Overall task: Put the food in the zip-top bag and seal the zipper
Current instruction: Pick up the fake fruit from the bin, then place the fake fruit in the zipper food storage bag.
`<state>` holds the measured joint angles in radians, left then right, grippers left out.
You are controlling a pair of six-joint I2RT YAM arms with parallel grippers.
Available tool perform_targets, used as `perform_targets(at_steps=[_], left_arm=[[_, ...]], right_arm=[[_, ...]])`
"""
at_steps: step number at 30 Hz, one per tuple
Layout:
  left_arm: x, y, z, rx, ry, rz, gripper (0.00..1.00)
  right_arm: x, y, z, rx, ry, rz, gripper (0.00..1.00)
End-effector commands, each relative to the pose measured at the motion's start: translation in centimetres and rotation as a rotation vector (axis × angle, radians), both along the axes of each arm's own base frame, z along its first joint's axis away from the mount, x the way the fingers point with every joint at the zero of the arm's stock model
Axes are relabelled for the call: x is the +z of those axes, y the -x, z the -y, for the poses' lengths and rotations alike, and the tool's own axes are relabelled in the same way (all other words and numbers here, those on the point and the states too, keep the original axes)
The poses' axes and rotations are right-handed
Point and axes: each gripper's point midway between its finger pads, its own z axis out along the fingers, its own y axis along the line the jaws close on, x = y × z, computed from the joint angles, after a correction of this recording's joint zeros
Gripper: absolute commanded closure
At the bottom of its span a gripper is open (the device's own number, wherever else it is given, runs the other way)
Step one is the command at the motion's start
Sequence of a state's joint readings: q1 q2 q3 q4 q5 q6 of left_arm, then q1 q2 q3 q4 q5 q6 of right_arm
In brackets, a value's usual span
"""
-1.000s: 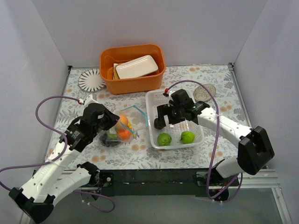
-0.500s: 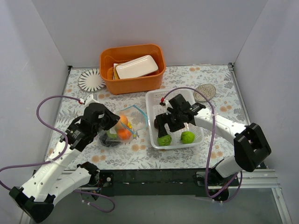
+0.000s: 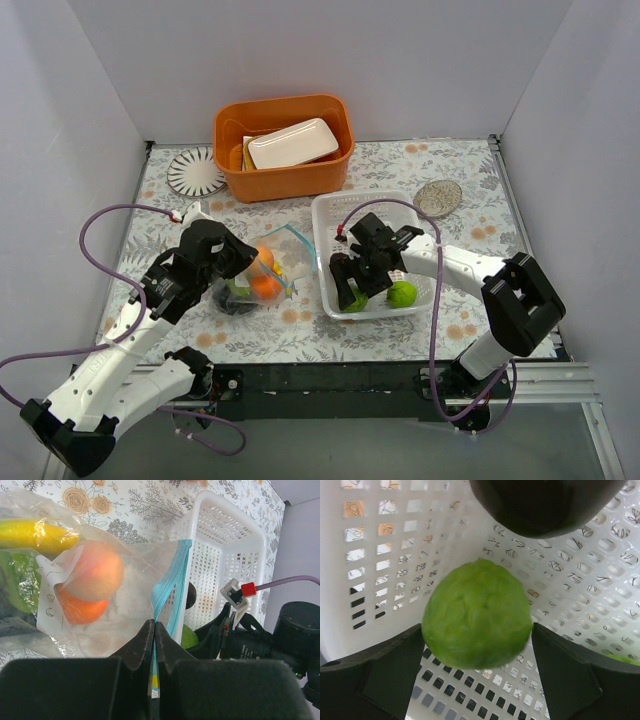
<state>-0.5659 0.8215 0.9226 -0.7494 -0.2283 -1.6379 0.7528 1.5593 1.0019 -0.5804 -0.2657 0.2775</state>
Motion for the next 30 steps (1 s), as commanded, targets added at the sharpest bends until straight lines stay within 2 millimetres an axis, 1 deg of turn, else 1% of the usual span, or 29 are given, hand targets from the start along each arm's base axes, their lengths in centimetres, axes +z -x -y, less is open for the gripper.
perform_targets(at_steps=[1, 2, 5, 9, 14, 15, 20, 21, 23, 24, 26, 27, 28, 29, 30], left_arm=[[-0.4, 0.1, 0.2, -0.014, -0.007, -0.002, 1.00], [-0.4, 0.0, 0.2, -0.012, -0.008, -0.004, 1.00], [-0.2, 0.0, 0.2, -0.012, -0.006, 0.002, 1.00], [-0.1, 0.1, 0.1, -0.010, -0.004, 0.005, 1.00], [0.0, 0.2, -0.1, -0.007, -0.007, 0.005, 1.00], [0.1, 0.2, -0.1, -0.007, -0.007, 0.006, 1.00], [0.1, 0.2, 0.0, -0.010, -0.009, 0.007, 1.00], [0.1, 0.2, 0.0, -0.016, -0.010, 0.005, 1.00], [-0.1, 0.2, 0.1, -0.017, -0.007, 0.001, 1.00], [-0.1, 0.2, 0.3, -0.023, -0.004, -0.002, 1.00], [0.0, 0.1, 0.4, -0.026, 0.000, 0.003, 1.00], [0.1, 0.1, 0.5, -0.027, 0.003, 0.005, 1.00], [0.0, 0.0, 0.5, -0.028, -0.001, 0.003, 1.00], [0.1, 0.0, 0.4, -0.026, -0.001, 0.005, 1.00], [0.2, 0.0, 0.4, -0.026, -0.003, 0.006, 1.00]], right_arm=[[-0.3, -0.3, 0.5, -0.017, 0.051, 0.015, 0.11], [0.0, -0.5, 0.4, -0.019, 0.047, 0.023, 0.19], [0.8, -1.7, 0.3, -0.046, 0.048, 0.074, 0.32], [2.1, -3.3, 0.3, -0.084, 0.056, 0.155, 0.43], [3.4, -4.9, 0.9, -0.134, 0.083, 0.236, 0.46], [3.9, -5.5, 1.1, -0.151, 0.088, 0.265, 0.47], [5.9, -6.4, 0.9, -0.181, 0.053, 0.329, 0.49], [6.6, -6.7, 0.9, -0.194, 0.037, 0.356, 0.49], [7.5, -6.9, 0.7, -0.228, 0.004, 0.370, 0.52], [8.7, -7.1, -0.1, -0.232, -0.059, 0.391, 0.53], [9.4, -7.0, -0.9, -0.245, -0.125, 0.390, 0.55], [10.4, -7.0, -1.2, -0.252, -0.163, 0.403, 0.55], [11.3, -6.9, -2.1, -0.243, -0.223, 0.409, 0.56], [11.6, -6.8, -2.4, -0.247, -0.251, 0.407, 0.56], [12.3, -6.4, -2.8, -0.246, -0.298, 0.395, 0.56]])
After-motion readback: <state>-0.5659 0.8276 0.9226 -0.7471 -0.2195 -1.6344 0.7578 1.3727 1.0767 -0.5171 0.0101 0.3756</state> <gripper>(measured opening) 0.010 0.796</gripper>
